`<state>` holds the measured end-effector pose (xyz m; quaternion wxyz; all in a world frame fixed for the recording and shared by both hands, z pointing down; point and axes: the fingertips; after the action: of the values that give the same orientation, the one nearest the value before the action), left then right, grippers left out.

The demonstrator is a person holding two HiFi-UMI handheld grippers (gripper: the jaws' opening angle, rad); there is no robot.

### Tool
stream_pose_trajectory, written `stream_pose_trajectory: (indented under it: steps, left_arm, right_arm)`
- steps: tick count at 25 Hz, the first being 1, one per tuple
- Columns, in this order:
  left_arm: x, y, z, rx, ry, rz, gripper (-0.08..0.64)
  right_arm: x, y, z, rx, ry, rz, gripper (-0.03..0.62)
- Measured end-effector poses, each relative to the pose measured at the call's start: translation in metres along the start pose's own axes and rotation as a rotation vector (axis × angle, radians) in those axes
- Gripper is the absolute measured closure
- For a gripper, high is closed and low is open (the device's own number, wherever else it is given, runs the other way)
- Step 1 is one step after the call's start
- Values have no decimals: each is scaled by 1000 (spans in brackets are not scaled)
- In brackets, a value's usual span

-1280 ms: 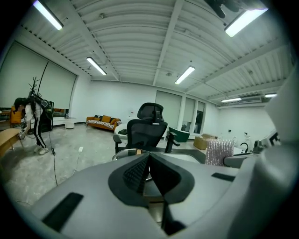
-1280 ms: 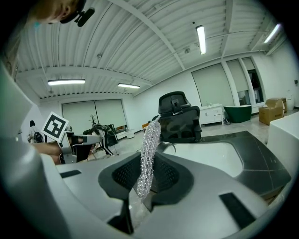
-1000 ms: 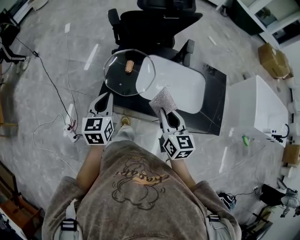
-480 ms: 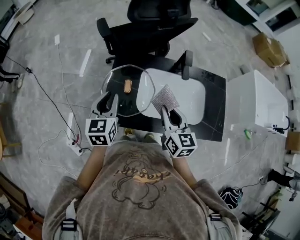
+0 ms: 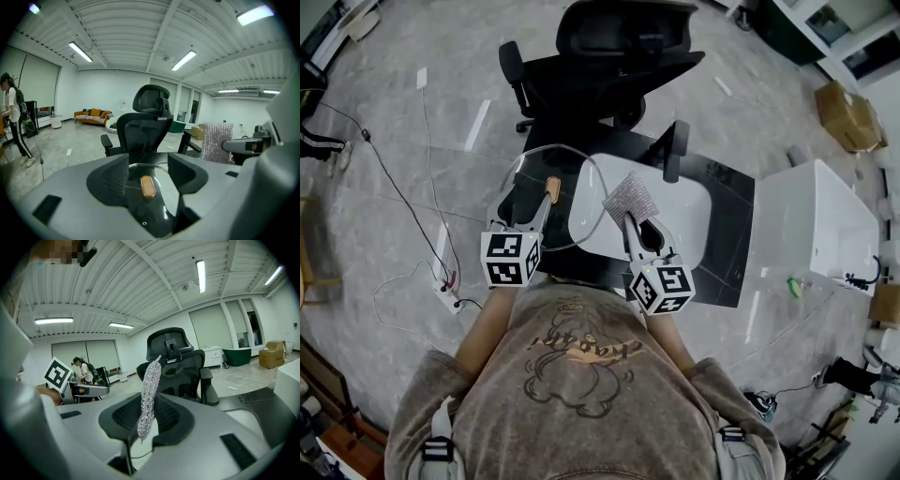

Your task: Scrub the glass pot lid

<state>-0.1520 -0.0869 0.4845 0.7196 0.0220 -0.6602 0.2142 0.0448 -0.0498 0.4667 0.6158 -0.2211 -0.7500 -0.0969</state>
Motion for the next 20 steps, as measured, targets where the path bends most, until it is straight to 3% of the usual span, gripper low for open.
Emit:
stream_pose_trajectory:
  steps: [20]
  left_arm:
    - [136,-103,5,-13,-61,379,304]
  right_arm:
    - [12,0,-44,47,-33,40,509]
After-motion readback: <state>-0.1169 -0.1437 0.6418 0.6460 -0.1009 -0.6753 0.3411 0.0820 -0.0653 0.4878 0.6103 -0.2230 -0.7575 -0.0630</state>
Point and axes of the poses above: the fingertips, and each gripper's own axes: y backward along the fingers, z to its left, x out of its underside, and after that the axes turned 9 degrees about -z, right-handed
